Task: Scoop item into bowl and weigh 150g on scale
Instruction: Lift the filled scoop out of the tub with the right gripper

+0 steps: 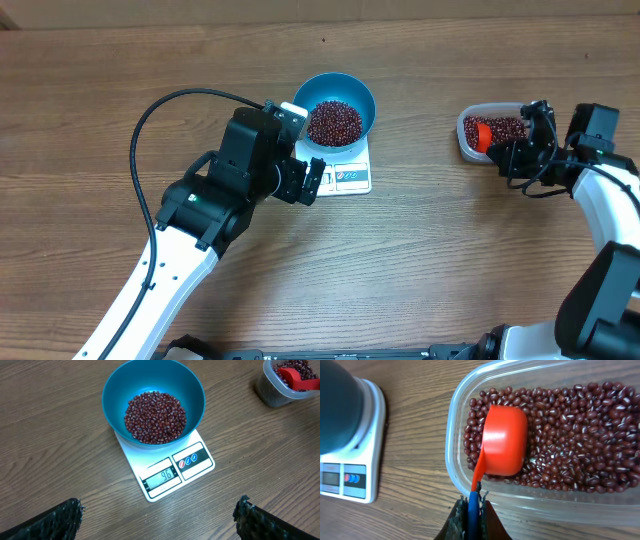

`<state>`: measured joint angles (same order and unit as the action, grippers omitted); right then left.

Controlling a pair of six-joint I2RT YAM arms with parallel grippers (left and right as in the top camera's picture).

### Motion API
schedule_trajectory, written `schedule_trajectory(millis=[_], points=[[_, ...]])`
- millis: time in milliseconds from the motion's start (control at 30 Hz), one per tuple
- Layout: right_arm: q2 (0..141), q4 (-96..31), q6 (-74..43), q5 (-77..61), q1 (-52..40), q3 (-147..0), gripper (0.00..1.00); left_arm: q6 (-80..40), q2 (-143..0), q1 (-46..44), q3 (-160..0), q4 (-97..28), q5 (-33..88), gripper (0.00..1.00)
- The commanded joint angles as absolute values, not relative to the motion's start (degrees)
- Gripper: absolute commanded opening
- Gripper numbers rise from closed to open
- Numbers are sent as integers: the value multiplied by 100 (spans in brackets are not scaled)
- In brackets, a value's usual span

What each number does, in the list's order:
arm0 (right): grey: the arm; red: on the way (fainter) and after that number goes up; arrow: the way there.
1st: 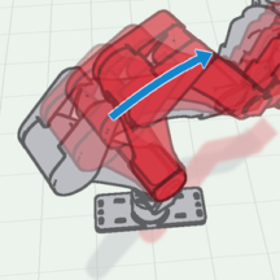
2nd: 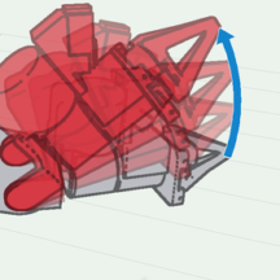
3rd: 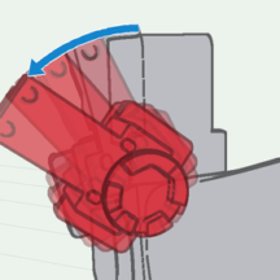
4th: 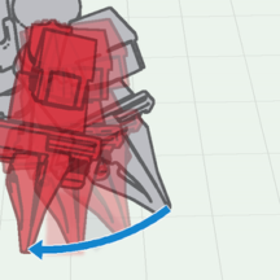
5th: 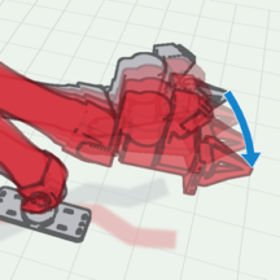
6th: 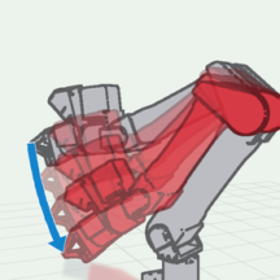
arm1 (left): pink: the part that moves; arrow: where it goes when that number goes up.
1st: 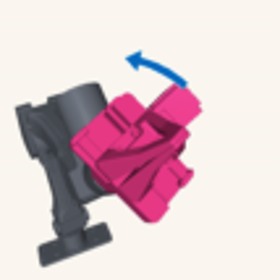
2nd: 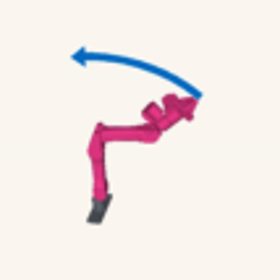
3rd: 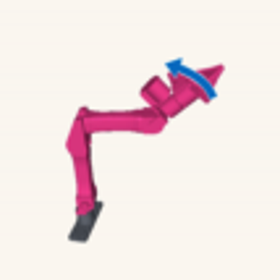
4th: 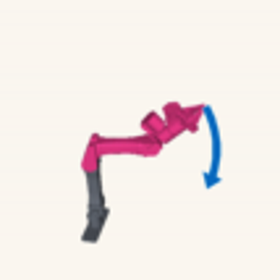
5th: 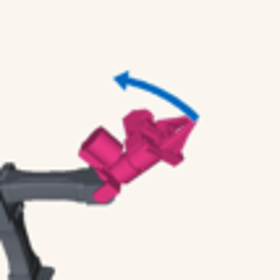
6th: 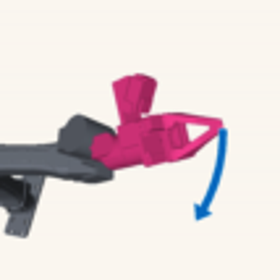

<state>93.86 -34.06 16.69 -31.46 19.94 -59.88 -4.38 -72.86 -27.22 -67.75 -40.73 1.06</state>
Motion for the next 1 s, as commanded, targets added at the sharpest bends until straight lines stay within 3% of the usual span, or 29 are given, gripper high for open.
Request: schedule_trajectory(millis=[0,367,700,967], points=[[9714,-3459,1623,-3870,2200,-5994,4,-517,-7269,-2698,-6803,-4051,150,99],[9743,-3503,1452,-4484,2825,-5994,4,-517,-7275,-2696,-6803,-4051,148,99],[9743,-3498,1450,-5972,3494,-5994,4,-517,-7275,-2700,-6803,-4051,148,99],[9743,-3503,1170,-6055,3898,-5996,4,-517,-7275,-2700,-6803,-4051,148,100]])
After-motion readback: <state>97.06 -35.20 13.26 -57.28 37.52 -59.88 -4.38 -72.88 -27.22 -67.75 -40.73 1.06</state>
